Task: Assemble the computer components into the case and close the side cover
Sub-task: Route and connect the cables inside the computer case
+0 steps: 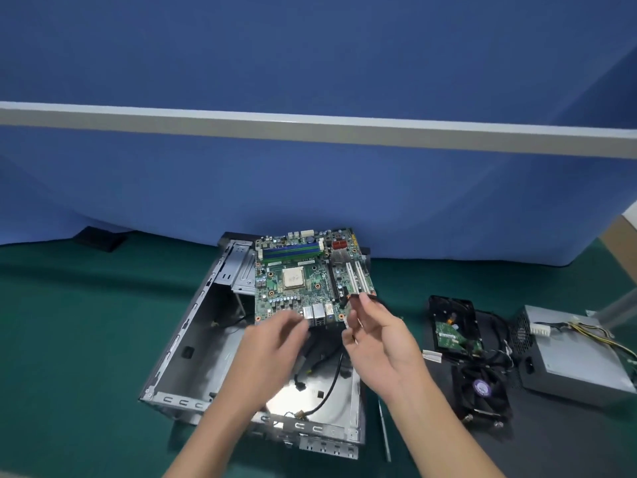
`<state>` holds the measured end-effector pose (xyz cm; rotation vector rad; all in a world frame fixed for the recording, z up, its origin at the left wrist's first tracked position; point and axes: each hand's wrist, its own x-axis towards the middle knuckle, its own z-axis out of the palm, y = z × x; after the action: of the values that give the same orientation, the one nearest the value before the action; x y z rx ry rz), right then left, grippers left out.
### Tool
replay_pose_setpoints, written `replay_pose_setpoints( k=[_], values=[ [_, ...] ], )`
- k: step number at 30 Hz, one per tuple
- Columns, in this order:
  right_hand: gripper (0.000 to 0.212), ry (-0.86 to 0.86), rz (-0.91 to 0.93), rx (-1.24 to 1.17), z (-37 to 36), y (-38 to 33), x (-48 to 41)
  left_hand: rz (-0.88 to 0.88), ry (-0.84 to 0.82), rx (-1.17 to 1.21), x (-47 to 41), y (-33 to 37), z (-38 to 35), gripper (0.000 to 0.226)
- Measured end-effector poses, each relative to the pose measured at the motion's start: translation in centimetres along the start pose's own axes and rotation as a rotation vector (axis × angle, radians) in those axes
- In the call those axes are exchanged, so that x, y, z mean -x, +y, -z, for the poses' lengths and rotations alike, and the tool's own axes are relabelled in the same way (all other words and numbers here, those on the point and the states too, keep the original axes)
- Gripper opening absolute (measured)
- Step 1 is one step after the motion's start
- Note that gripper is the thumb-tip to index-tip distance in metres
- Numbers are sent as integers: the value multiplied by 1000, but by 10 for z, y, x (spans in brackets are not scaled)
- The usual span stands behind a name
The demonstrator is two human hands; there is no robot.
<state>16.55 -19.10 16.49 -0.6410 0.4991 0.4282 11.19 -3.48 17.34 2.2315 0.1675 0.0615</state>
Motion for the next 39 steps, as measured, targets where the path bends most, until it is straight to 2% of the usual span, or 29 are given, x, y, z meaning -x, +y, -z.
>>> replay_pose_setpoints(
  k=[2, 7, 9, 14, 21, 23, 30, 33, 36, 37, 39],
  values=[
    [17, -6, -24, -48, -14, 1, 2, -80, 57, 75, -18, 15, 1, 8],
    [16, -69, -58, -194, -40, 3, 8, -265, 170, 165, -32, 25, 4, 22],
    [9, -102, -63, -251, -48, 7, 10, -357, 264, 164, -36, 26, 6, 19],
    [17, -198, -51, -285, -68, 22, 19, -600, 440, 77, -44, 28, 17, 12],
    [17, -275, 6, -284, -95, 39, 25, -740, 525, 110, -54, 22, 39, 20],
    [18, -265, 25, -280, -102, 43, 23, -737, 519, 142, -58, 22, 46, 16],
    [19, -253, 93, -235, -115, 48, 17, -512, 345, 472, -67, 24, 59, 18],
    [15, -208, 88, -145, -111, 41, 17, -494, 334, 495, -69, 23, 57, 25],
    [21, -70, 112, 117, -100, 31, 17, -531, 358, 386, -74, 23, 53, 18],
    [25, 33, 218, 278, -93, 27, 15, -534, 352, 360, -76, 23, 52, 18],
    [30, 240, 600, 671, -80, 14, 9, -505, 316, 346, -80, 24, 50, 18]
  ],
)
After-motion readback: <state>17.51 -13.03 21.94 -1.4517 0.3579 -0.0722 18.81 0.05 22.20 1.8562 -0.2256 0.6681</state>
